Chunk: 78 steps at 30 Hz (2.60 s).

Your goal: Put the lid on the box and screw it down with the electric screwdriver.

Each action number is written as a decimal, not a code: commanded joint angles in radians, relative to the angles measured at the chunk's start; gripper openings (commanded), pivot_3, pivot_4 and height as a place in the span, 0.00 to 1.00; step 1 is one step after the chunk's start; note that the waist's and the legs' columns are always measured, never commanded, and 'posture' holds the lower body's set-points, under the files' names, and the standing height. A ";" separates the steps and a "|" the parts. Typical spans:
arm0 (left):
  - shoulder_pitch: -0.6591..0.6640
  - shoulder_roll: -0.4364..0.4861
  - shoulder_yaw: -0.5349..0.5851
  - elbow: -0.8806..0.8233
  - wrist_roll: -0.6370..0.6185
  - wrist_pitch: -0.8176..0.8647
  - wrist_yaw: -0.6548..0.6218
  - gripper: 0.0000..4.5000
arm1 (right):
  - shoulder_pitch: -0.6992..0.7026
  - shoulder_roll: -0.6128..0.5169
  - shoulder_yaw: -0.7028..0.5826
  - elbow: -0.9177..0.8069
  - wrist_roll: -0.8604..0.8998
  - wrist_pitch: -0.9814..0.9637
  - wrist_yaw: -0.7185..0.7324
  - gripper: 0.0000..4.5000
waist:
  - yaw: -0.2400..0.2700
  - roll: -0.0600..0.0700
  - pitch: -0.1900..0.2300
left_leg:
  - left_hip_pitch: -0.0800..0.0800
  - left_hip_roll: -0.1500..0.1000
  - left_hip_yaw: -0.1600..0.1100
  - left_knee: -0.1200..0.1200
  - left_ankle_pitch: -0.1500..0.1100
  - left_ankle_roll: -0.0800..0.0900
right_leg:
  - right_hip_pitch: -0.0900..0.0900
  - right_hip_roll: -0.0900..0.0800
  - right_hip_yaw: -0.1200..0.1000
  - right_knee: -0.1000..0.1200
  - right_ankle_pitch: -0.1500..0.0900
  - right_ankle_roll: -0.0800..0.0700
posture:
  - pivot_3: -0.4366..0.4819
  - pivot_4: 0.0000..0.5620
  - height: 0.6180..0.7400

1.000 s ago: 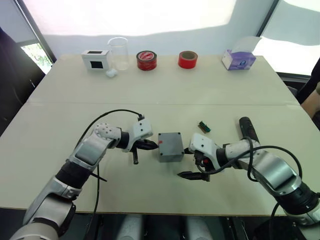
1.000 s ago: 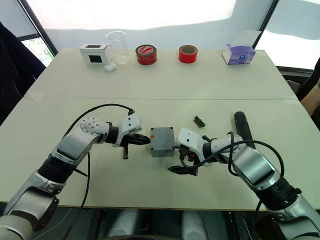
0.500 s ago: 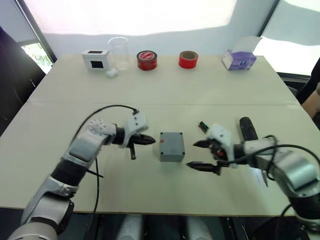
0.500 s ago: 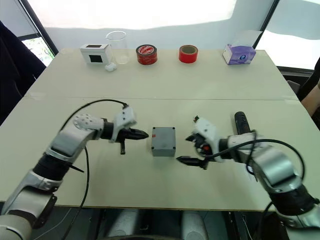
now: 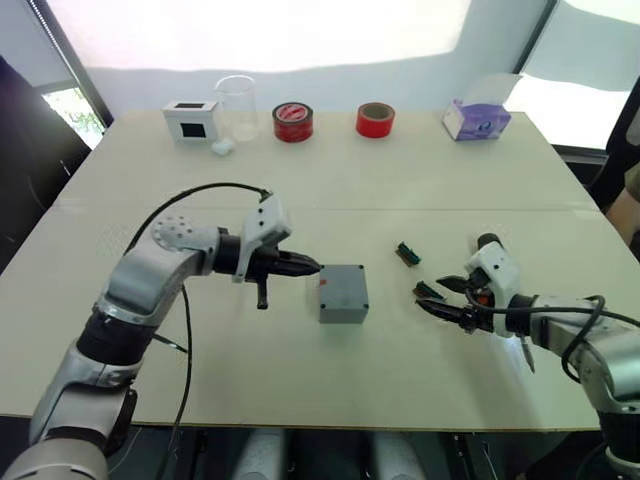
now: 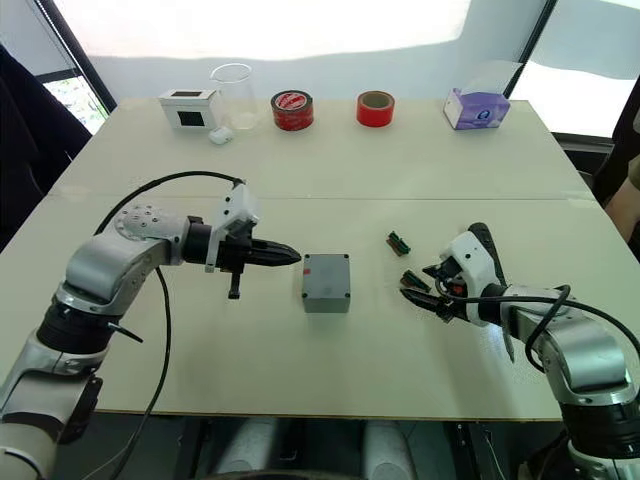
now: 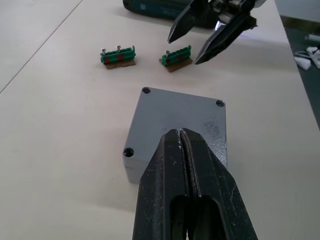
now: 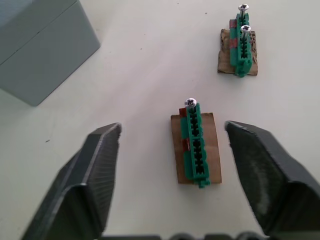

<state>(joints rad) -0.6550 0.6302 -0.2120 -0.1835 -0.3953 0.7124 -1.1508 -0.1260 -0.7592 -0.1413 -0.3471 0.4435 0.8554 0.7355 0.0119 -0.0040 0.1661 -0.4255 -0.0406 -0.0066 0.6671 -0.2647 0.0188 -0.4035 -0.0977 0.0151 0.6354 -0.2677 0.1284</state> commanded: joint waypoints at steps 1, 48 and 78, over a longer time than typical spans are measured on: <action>-0.010 0.008 0.005 -0.026 -0.010 -0.007 0.000 0.00 | -0.012 0.003 -0.011 0.001 -0.011 -0.041 -0.013 0.41 | 0.000 0.000 0.000 | 0.000 0.000 0.000 0.000 0.000 0.000 | 0.000 0.000 0.000 0.000 0.000 0.000 | 0.48 0.27 1.00; 0.015 0.023 0.050 0.053 -0.010 -0.014 0.025 0.00 | -0.232 0.028 0.038 -0.071 0.075 0.023 -0.019 0.01 | -0.002 0.000 0.000 | 0.000 0.000 0.000 0.000 0.000 0.000 | -0.001 0.000 0.000 0.000 0.000 0.000 | 0.48 0.27 1.00; 0.057 0.070 0.066 0.009 -0.041 0.001 0.066 0.00 | -0.323 0.154 0.213 -0.034 0.055 0.001 -0.062 0.01 | -0.003 0.000 0.000 | 0.000 0.000 0.000 0.000 0.000 0.000 | -0.002 0.000 0.000 0.002 0.000 0.000 | 0.48 0.27 1.00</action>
<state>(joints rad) -0.5903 0.6993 -0.1682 -0.1585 -0.4261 0.7267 -1.0860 -0.4351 -0.6069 0.0764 -0.3717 0.5058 0.8768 0.6732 0.0092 -0.0041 0.1662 -0.4258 -0.0406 -0.0067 0.6671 -0.2644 0.0183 -0.4053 -0.0974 0.0153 0.6376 -0.2678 0.1282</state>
